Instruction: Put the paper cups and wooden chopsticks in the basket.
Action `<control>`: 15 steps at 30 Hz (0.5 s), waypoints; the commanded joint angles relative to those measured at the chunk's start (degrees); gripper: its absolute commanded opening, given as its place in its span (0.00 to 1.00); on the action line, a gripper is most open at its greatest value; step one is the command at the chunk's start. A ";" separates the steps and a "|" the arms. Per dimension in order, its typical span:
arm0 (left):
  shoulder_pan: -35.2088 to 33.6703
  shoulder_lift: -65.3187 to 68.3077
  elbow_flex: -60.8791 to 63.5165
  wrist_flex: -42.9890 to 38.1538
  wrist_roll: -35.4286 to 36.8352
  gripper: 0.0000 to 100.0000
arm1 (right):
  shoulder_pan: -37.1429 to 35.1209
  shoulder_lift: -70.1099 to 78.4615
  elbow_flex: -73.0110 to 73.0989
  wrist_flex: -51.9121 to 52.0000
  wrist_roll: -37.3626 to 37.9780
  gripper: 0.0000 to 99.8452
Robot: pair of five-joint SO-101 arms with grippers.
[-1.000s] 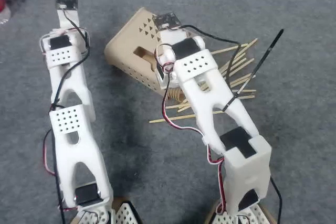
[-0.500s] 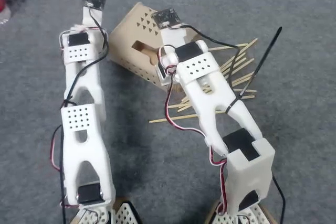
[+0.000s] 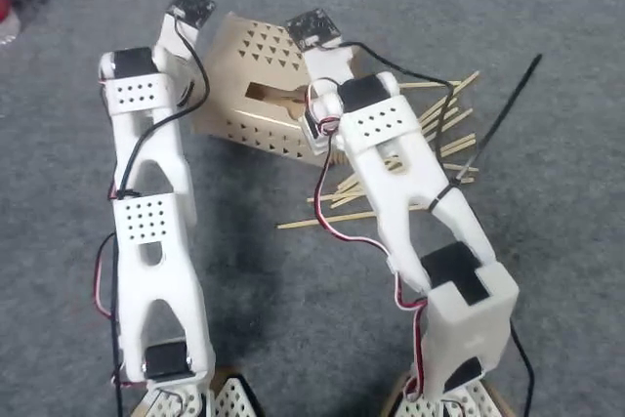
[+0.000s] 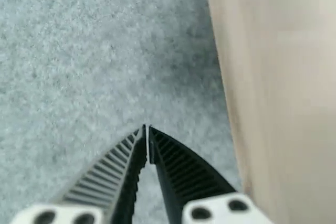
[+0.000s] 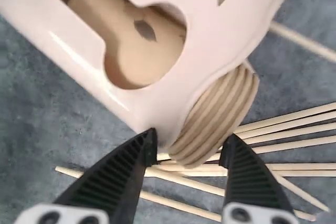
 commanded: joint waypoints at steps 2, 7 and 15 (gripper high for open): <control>5.80 -1.05 -7.78 7.38 -1.67 0.01 | -1.45 -8.40 -3.52 -2.07 2.64 0.19; 5.36 -1.05 -7.87 8.00 -4.04 0.01 | -0.75 -8.57 -3.16 -0.13 3.08 0.19; 2.29 -1.05 -8.13 7.82 -4.22 0.01 | 10.68 -11.12 -3.52 5.67 3.16 0.18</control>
